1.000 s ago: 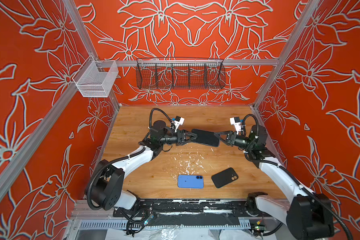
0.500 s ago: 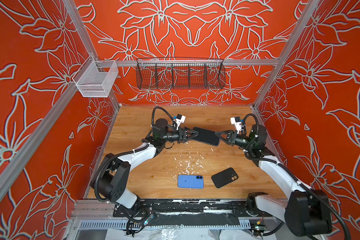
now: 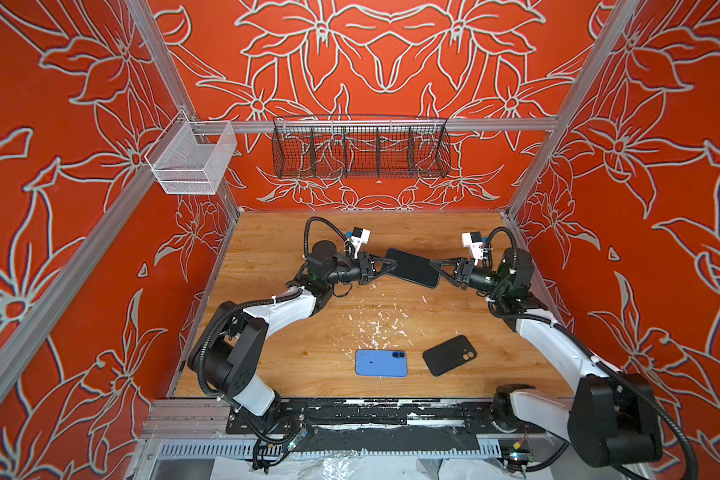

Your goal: Put the phone into the phone case

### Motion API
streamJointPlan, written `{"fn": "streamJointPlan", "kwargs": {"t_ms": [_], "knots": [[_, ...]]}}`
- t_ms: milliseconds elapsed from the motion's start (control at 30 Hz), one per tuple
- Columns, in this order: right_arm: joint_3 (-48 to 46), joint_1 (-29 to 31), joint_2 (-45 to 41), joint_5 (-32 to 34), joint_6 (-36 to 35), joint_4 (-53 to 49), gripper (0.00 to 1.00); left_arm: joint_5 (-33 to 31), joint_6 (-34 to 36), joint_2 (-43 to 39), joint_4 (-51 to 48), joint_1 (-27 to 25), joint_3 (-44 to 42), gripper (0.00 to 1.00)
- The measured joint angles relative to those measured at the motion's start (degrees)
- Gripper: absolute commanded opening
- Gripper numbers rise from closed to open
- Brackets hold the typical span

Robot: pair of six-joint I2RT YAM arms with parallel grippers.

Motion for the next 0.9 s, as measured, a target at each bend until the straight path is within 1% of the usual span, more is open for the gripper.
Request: {"fn": "streamJointPlan", "kwargs": {"t_ms": [33, 100, 167, 233, 300, 367, 533, 767, 900], "knots": [[0.0, 0.0, 0.0, 0.0, 0.1, 0.0, 0.02, -0.1, -0.2, 0.0, 0.1, 0.0, -0.1, 0.00], [0.0, 0.0, 0.0, 0.0, 0.2, 0.1, 0.23, -0.2, -0.3, 0.0, 0.6, 0.0, -0.4, 0.00], [0.0, 0.0, 0.0, 0.3, 0.2, -0.4, 0.38, -0.4, -0.5, 0.0, 1.6, 0.0, -1.0, 0.00], [0.0, 0.0, 0.2, 0.8, -0.1, -1.5, 0.43, -0.7, -0.4, -0.1, 2.9, -0.1, -1.6, 0.00], [0.0, -0.6, 0.2, 1.0, -0.1, -2.2, 0.45, -1.0, -0.4, -0.5, 3.5, 0.0, -2.3, 0.00], [0.0, -1.2, 0.2, 1.0, 0.0, -2.2, 0.44, -1.2, -0.4, -1.0, 4.0, 0.3, -3.1, 0.00], [-0.5, -1.5, 0.2, 0.3, 1.1, -0.3, 0.37, -1.4, -0.4, -1.6, 4.3, 0.5, -3.6, 0.00], [-1.7, -1.5, 1.2, -2.0, 3.6, 4.7, 0.36, -1.5, -1.5, -1.5, 5.6, 0.7, -3.6, 0.00], [-1.9, -1.5, 1.3, -2.3, 4.6, 6.5, 0.30, -1.5, -1.9, -1.5, 5.8, 0.7, -3.6, 0.00]]}}
